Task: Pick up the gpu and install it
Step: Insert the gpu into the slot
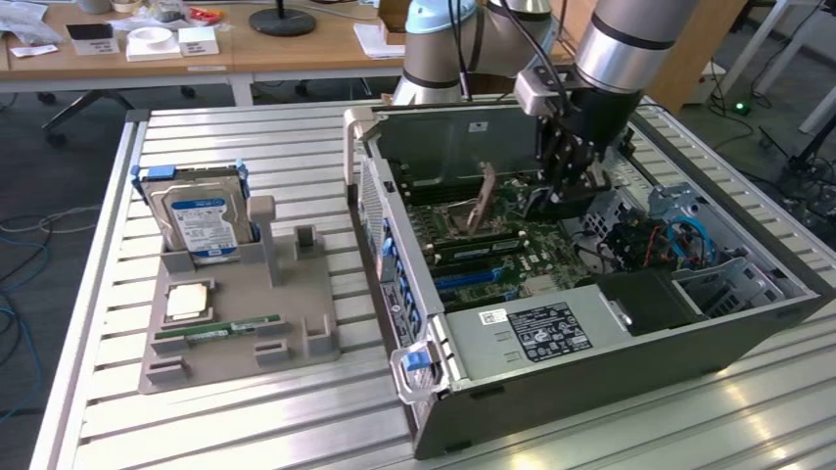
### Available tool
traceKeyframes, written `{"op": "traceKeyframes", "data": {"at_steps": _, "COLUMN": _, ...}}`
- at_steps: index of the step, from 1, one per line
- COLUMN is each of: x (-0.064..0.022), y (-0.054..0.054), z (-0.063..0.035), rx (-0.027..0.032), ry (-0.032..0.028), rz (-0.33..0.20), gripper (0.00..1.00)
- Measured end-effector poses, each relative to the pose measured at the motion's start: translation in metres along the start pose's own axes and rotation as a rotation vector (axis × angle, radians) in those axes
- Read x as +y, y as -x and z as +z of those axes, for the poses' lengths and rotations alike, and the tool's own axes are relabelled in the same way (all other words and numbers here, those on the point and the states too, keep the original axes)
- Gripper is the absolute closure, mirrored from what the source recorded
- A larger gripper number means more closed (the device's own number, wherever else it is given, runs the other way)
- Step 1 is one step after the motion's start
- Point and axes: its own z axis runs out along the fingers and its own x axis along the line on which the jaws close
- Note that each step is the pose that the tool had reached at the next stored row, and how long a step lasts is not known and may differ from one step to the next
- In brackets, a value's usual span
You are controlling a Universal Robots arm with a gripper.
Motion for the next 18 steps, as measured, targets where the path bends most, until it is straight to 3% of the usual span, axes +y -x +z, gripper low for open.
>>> {"op": "traceKeyframes", "data": {"at_steps": 6, "x": 0.0024, "y": -0.004, "z": 0.0022, "rx": -0.0070, "ry": -0.0007, "rz": -0.002, "gripper": 0.74}}
{"op": "traceKeyframes", "data": {"at_steps": 18, "x": 0.0083, "y": -0.008, "z": 0.0136, "rx": -0.0088, "ry": -0.0005, "rz": -0.009, "gripper": 0.74}}
